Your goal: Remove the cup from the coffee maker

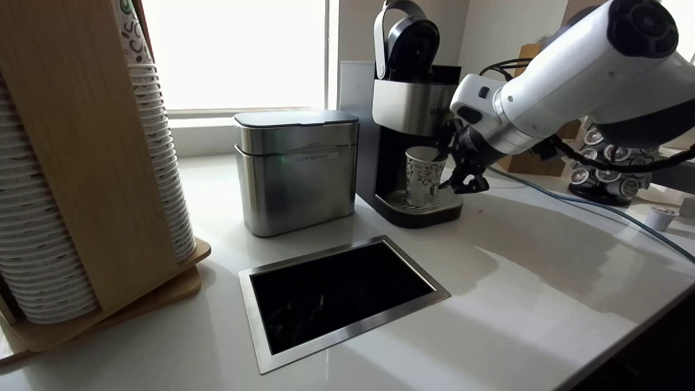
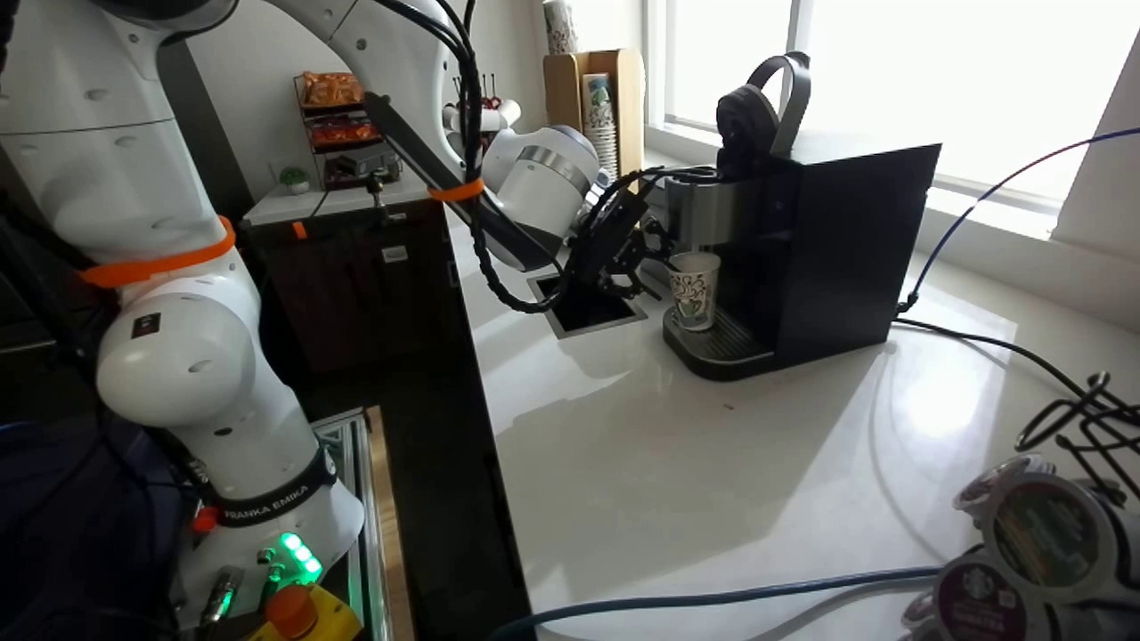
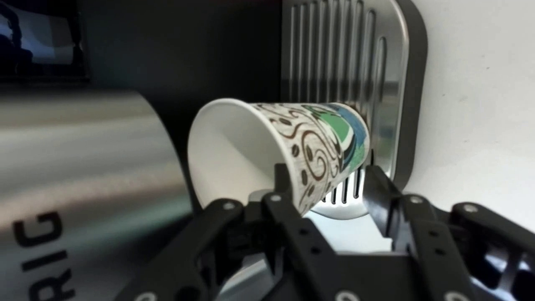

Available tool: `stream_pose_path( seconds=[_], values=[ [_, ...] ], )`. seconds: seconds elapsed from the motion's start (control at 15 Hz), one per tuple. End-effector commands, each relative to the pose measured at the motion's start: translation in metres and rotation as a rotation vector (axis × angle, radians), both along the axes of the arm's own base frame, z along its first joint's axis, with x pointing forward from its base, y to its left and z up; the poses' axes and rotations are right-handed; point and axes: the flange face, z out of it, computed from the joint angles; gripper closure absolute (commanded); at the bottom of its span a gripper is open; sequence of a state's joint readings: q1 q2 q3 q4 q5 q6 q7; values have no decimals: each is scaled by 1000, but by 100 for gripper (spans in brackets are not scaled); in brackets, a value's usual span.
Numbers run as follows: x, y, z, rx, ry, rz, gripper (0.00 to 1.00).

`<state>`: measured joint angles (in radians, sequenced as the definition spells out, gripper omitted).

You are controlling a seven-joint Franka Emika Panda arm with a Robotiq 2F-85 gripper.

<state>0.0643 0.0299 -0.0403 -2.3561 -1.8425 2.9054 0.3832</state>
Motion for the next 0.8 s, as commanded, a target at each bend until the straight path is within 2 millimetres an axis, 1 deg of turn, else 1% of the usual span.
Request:
stream_pose_path(
  seconds=[0.0,0.07,0.13,0.27,0.47,0.53,0.6,0.67,0.73],
  values=[
    [7,5,6,-12,-35,26,81],
    [7,6,6,-14,-37,32,78],
    [8,6,7,-14,-40,35,50],
    [7,5,6,-16,-42,37,49],
    [2,5,3,-19,-40,41,30],
    [1,5,3,-22,-40,42,22],
    [-1,5,2,-29,-43,44,16],
    [-3,5,1,-38,-48,45,7],
    [-5,6,2,-47,-58,47,1]
  ],
)
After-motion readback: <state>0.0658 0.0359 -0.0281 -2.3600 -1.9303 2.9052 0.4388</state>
